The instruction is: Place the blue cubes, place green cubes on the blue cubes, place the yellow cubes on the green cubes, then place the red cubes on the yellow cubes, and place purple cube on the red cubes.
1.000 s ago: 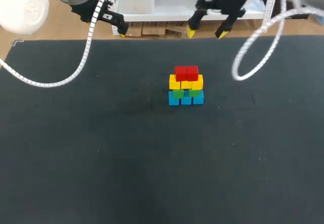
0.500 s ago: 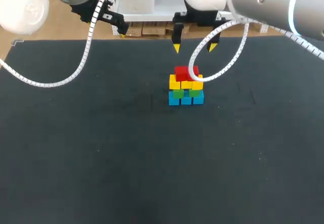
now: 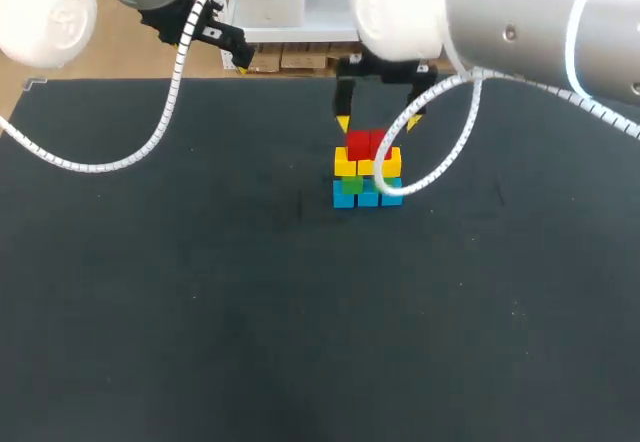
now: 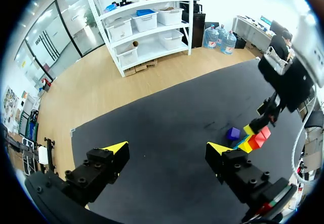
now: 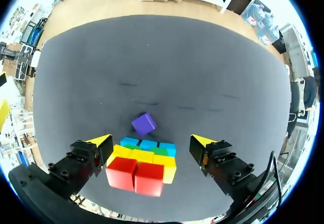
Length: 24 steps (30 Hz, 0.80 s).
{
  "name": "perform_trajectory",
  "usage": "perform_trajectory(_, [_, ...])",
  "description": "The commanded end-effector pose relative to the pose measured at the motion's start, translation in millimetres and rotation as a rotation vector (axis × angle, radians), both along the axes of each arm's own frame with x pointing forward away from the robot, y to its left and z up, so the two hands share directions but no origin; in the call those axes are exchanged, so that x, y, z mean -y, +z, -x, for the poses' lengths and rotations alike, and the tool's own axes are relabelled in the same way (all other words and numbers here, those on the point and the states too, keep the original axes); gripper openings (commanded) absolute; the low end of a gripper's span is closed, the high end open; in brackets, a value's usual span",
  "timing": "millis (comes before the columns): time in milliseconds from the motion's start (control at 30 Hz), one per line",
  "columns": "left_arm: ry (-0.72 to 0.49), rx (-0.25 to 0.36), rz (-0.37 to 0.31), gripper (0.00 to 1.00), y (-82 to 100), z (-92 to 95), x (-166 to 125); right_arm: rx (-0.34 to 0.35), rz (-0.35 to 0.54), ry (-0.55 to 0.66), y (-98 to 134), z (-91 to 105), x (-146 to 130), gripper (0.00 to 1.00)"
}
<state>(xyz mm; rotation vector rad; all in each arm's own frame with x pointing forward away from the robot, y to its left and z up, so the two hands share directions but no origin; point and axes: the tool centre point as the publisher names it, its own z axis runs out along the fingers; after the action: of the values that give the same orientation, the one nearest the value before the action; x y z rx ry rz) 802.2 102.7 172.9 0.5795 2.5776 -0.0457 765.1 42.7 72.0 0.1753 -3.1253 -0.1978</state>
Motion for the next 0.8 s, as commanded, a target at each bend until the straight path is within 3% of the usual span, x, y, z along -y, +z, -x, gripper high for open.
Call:
perform_trajectory(33, [0.0,0.001,0.0,1.0,0.2,0.8,-0.4,0.045,0.005,-0.014,-13.9,0.2,-6.0,1.0])
perform_trajectory(400, [0.0,0.001,0.0,1.0,0.2,0.8,-0.4,0.064,0.04,-0.102,-30.0,-2.4,-8.1,1.0])
perform_trajectory(800, [0.0,0.001,0.0,1.0,0.2,0.8,-0.4,0.038,0.074,-0.169,-58.6,-9.1,-7.3,1.0])
